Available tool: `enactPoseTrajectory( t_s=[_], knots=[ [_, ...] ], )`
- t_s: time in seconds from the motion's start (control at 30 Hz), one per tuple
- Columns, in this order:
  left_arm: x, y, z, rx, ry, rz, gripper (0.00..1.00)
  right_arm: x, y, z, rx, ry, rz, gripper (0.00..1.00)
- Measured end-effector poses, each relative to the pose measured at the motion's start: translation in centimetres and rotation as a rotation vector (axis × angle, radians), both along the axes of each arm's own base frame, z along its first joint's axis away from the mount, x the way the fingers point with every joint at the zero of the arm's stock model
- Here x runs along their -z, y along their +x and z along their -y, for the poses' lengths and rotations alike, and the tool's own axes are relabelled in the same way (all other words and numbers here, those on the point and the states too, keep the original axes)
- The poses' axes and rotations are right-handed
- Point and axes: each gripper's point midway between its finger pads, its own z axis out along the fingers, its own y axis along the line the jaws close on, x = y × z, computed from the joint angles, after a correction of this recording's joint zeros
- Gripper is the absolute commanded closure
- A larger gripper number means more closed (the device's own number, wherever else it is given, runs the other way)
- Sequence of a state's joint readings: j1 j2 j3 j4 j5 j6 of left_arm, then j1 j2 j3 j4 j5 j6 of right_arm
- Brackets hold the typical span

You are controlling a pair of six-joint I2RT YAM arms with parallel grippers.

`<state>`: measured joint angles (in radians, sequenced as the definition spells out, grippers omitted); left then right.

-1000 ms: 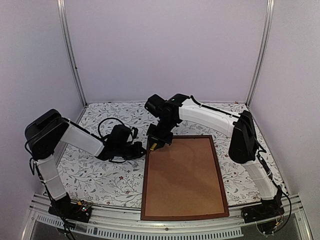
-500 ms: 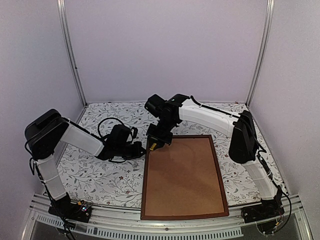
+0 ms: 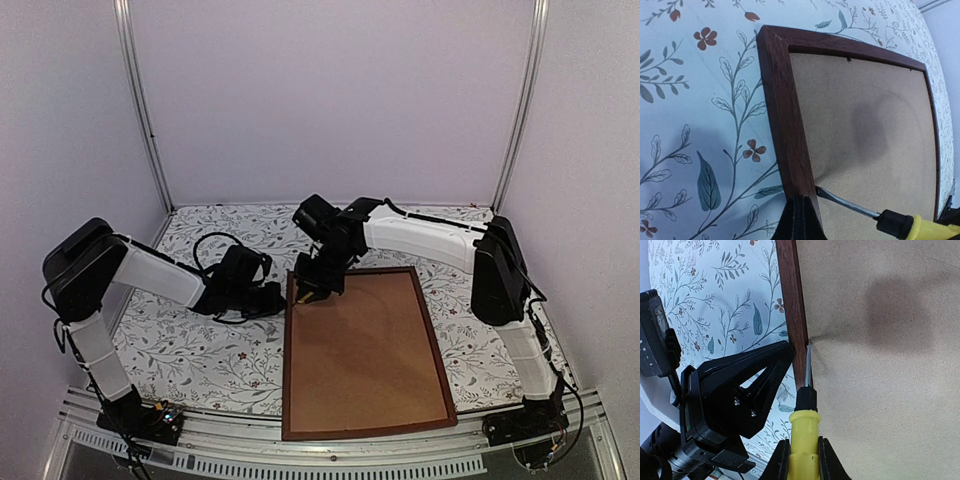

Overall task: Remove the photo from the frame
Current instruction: Release the fastener from the backboard.

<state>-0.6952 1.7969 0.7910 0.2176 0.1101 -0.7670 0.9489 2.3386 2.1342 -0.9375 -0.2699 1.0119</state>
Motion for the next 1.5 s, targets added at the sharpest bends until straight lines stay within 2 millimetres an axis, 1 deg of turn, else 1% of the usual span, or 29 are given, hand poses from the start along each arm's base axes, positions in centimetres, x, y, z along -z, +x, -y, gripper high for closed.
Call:
enactPoseTrajectory(
  t_s=[0.17,0.3,0.43,0.6,0.7,0.8,0.87,0.97,1.03,1.1,1.2,1.33,1.4,1.5],
  knots=[
    [-0.1,-0.3,-0.3,-0.002,0.029,-0.032,1.0,0.2,-0.6,0.3,-0.055,0.026,0.05,1.0],
    [-0.1,-1.0,-0.6,0.005,0.052,-0.068,1.0,0.4,-1.4,0.4,-0.103,0.043,0.084,1.0],
    [-0.2,-2.0,-0.7,0.018,0.071,-0.103,1.0,0.5,-2.3,0.7,-0.147,0.055,0.116,1.0],
    [-0.3,-3.4,-0.6,0.045,0.1,-0.146,1.0,0.7,-2.7,1.2,-0.177,0.073,0.148,1.0],
    [-0.6,-4.2,-0.2,0.069,0.106,-0.174,1.0,0.3,-3.2,1.6,-0.194,0.085,0.164,1.0],
    [-1.9,-4.6,1.0,0.107,0.094,-0.175,1.0,-1.2,-3.7,1.6,-0.21,0.127,0.198,1.0],
    [-2.8,-4.4,1.6,0.122,0.087,-0.166,1.0,-2.5,-3.8,1.8,-0.211,0.152,0.224,1.0],
    [-3.7,-4.2,1.8,0.128,0.089,-0.159,1.0,-4.3,-3.9,2.0,-0.213,0.189,0.259,1.0],
    [-4.1,-4.0,1.8,0.128,0.095,-0.155,1.0,-5.0,-3.8,2.3,-0.211,0.204,0.277,1.0],
    [-4.4,-3.8,1.8,0.127,0.103,-0.152,1.0,-5.1,-3.9,2.7,-0.211,0.207,0.281,1.0],
    [-4.9,-3.3,1.6,0.123,0.121,-0.145,1.0,-4.5,-3.9,3.8,-0.204,0.193,0.277,1.0],
    [-6.3,-2.0,1.6,0.116,0.13,-0.111,1.0,-3.9,-3.7,5.1,-0.198,0.174,0.273,1.0],
    [-6.9,-1.0,1.5,0.107,0.131,-0.09,0.98,-3.8,-3.7,5.3,-0.203,0.172,0.275,1.0],
    [-6.8,-0.2,1.1,0.099,0.141,-0.084,0.93,-3.5,-3.4,5.5,-0.204,0.168,0.278,1.0]
  ],
)
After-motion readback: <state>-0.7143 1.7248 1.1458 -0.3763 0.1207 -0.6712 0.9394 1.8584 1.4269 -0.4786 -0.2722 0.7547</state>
